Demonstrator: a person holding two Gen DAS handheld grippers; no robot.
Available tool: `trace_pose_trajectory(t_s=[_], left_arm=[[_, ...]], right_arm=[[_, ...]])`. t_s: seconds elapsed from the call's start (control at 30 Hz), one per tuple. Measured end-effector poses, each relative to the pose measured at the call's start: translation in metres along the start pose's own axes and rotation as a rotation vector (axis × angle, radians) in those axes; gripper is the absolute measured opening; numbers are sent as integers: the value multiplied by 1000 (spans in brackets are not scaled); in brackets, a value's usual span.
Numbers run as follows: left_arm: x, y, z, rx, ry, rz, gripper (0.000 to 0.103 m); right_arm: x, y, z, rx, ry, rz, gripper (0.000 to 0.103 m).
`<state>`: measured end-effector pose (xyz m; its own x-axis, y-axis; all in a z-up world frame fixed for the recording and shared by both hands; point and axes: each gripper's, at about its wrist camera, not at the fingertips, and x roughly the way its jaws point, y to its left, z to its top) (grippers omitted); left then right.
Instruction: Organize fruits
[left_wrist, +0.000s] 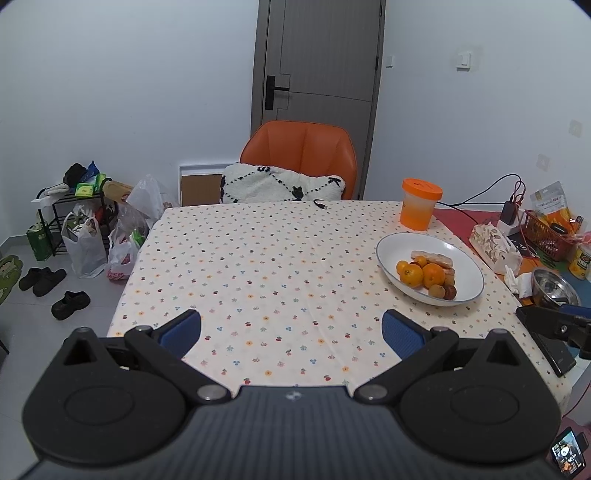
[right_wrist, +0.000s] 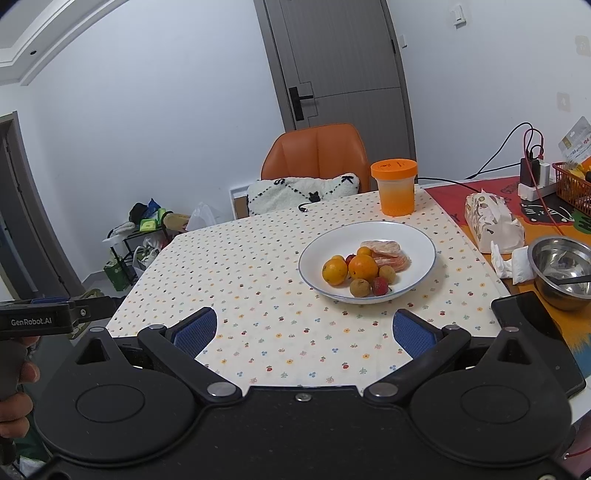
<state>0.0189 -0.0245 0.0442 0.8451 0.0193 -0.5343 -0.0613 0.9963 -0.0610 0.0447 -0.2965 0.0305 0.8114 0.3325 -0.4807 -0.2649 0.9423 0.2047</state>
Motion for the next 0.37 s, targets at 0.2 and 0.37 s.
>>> trace_pose_trajectory(t_s=[0.2,0.37], left_arm=[[-1,0,0,3,-6,-13,103],[-1,-1,-1,7,-3,-17,103]], right_arm=[[2,-1,-1,4,6,-1,103],[2,-1,-2,6,9,-3,103]])
